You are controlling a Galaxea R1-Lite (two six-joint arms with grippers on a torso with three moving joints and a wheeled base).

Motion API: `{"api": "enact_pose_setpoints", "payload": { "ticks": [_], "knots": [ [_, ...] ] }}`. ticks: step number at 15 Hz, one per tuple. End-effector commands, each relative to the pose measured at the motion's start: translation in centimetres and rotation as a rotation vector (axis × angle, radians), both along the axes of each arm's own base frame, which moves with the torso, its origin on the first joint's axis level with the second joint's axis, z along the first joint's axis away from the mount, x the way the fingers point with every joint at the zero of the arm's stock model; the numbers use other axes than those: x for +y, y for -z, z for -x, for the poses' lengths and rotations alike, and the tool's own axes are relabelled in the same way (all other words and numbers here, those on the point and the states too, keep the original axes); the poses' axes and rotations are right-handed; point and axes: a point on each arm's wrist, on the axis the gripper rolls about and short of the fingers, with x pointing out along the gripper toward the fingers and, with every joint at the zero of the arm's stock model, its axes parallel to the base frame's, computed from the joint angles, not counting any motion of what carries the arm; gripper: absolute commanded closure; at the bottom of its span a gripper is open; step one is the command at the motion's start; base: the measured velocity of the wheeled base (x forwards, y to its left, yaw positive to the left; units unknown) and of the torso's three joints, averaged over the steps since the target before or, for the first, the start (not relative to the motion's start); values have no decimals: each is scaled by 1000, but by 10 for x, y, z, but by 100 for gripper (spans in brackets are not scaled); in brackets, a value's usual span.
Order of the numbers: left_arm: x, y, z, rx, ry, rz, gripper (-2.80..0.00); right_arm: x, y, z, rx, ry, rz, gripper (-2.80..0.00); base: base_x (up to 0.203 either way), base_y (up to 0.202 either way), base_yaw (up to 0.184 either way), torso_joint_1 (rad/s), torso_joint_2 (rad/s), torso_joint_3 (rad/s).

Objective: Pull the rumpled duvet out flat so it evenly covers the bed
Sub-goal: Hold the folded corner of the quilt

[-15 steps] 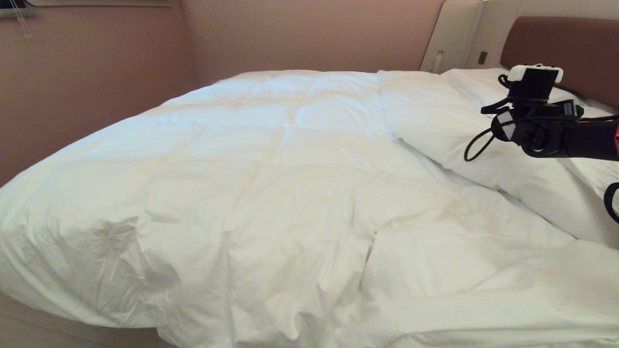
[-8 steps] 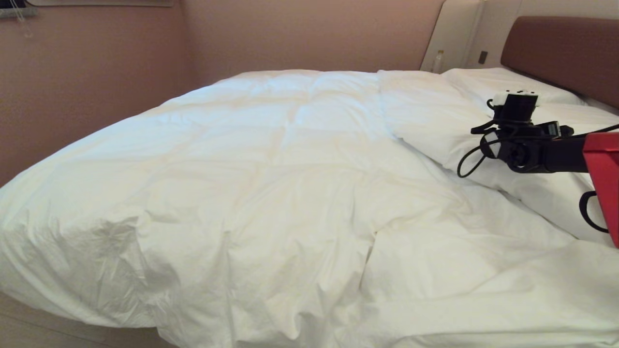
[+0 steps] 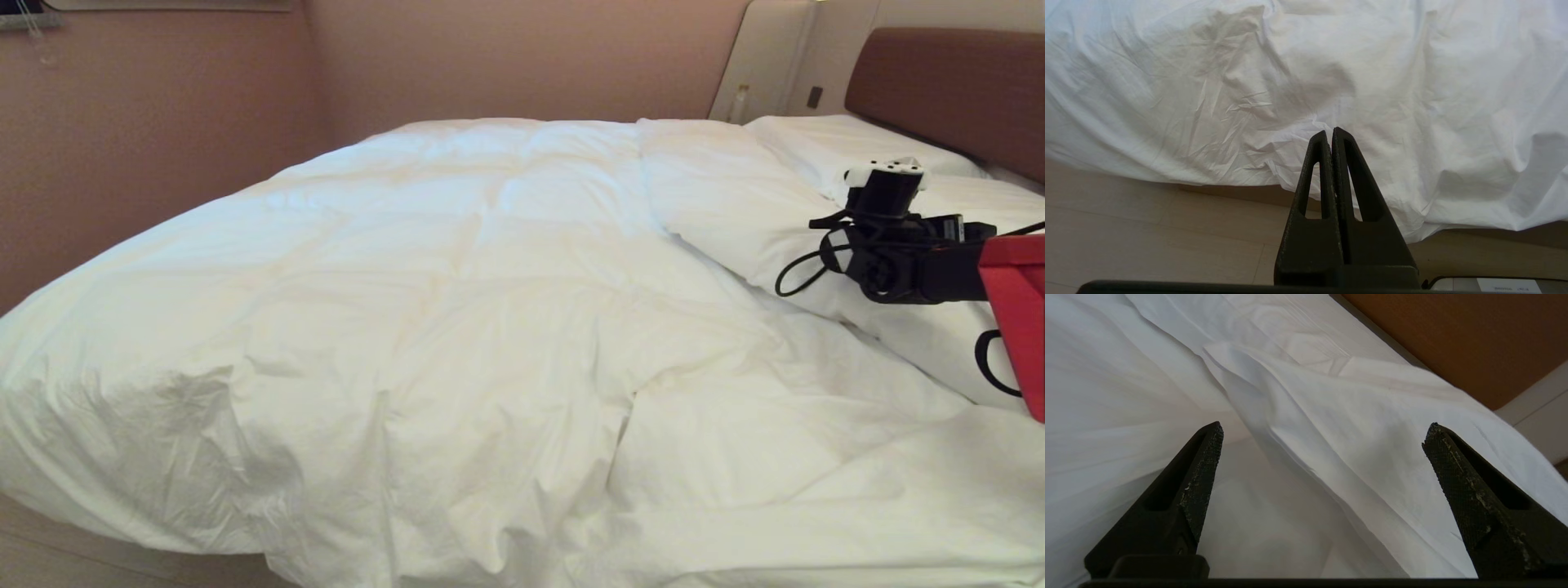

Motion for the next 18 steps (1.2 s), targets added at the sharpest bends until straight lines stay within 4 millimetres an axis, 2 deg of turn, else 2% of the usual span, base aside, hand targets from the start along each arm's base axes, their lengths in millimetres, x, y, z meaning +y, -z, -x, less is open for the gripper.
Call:
{"api": "enact_pose_setpoints", "payload": {
  "ticks": [1, 2, 8, 14, 18],
  "knots": [
    [0, 0, 0, 0, 0, 1, 0, -7, 5, -1, -32, 27, 3, -280, 0, 0, 0, 0, 0, 0],
    [0, 0, 0, 1, 0, 0, 0, -9, 9, -3, -21, 33, 9, -280, 0, 0, 0, 0, 0, 0],
    [0, 0, 0, 0, 0, 1, 0, -15, 2, -2, -19, 51, 24, -280, 0, 0, 0, 0, 0, 0],
    [0, 0, 0, 0, 0, 1, 0, -47, 2, 6, 11, 130, 27, -280, 0, 0, 0, 0, 0, 0],
    [0, 0, 0, 1, 0, 0, 0, -47, -2, 7, -2, 132, 28, -280, 0, 0, 0, 0, 0, 0]
  ]
}}
